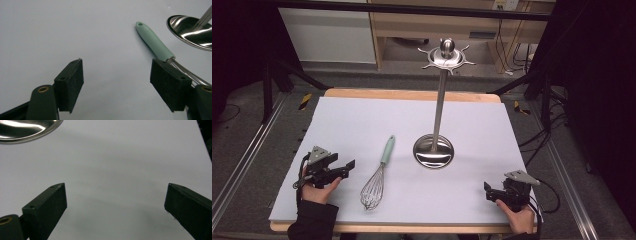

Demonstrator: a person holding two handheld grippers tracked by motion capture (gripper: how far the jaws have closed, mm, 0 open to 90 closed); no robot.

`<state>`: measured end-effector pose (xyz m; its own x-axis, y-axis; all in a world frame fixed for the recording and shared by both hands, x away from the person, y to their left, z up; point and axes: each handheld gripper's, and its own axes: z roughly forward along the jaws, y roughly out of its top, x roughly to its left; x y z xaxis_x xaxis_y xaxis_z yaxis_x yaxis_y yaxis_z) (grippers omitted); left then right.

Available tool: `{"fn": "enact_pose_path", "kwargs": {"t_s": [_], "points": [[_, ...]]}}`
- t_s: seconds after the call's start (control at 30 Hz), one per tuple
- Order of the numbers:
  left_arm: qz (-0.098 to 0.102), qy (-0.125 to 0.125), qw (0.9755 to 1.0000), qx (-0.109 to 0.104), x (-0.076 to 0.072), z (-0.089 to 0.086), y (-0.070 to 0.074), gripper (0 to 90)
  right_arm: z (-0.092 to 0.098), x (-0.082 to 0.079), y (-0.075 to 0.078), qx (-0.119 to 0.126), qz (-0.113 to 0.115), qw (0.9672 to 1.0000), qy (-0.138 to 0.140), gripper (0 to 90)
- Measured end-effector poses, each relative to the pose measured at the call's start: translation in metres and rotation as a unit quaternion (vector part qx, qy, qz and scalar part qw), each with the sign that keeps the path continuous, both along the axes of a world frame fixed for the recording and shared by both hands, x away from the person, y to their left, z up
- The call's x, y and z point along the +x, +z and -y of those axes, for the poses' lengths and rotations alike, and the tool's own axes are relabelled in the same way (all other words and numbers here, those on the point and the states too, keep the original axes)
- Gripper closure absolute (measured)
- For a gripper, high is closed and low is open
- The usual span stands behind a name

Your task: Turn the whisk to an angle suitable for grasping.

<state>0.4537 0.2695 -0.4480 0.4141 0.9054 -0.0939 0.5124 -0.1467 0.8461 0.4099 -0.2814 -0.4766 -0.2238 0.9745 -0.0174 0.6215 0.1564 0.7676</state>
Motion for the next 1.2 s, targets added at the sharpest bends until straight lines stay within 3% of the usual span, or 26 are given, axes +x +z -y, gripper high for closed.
{"fn": "enact_pose_path", "kwargs": {"t_s": [0.2,0.37,0.57,1.2], "points": [[0.002,-0.012,0.9999,-0.002,-0.003,0.008,0.005,27.1,-0.004,0.001,-0.001,-0.009,-0.009,0.9999,-0.003,4.2],[-0.002,-0.028,0.9995,-0.012,-0.005,0.012,0.009,27.5,-0.004,-0.001,0.001,-0.013,-0.004,0.9999,-0.007,6.4],[-0.001,-0.046,0.9989,-0.003,-0.008,0.026,0.013,27.4,-0.006,-0.001,-0.002,-0.01,-0.026,0.9996,0.006,6.5],[-0.004,-0.08,0.9966,0.016,-0.002,0.054,0.025,26.8,-0.009,0.0,-0.003,-0.012,-0.033,0.9993,0.01,6.8]]}}
